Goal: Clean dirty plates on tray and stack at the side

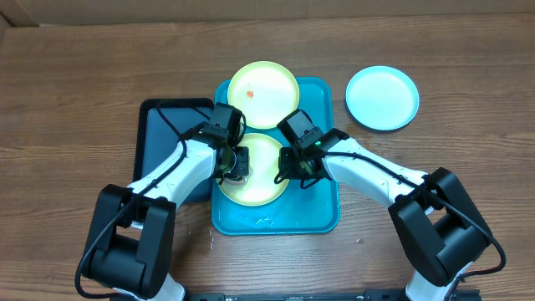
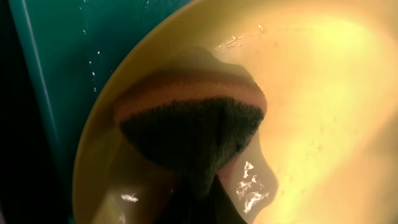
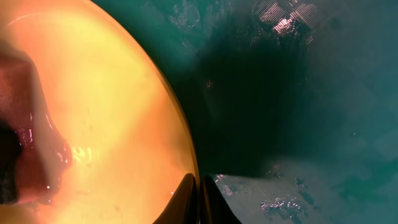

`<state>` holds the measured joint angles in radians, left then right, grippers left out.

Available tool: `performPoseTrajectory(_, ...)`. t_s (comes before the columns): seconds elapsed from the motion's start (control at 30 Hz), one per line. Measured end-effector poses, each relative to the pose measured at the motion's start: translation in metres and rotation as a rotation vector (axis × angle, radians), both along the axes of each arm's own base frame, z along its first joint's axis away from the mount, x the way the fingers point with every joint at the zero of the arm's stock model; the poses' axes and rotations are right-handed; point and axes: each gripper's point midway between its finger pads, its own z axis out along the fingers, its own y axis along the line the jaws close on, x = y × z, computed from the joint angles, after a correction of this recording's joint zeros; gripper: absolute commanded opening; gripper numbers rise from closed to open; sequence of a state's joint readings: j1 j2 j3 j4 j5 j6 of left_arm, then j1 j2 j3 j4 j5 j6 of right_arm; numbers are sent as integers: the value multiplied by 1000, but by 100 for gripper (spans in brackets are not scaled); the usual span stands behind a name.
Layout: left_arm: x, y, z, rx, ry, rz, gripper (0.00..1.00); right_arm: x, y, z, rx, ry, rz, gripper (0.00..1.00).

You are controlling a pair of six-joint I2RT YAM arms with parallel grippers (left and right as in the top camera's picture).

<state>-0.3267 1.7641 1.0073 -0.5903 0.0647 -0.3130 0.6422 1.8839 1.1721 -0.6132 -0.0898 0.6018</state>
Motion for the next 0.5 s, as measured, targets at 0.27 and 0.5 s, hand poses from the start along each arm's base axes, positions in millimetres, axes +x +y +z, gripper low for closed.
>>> performPoseTrajectory(0.27,-9,-29,3,-172,40,-47,4,0,-1,0,-4,-3,-1,4)
performPoseTrajectory(0.5,-19,-54,15,-354,94,-100,4,1,-1,0,-3,-3,-2,4)
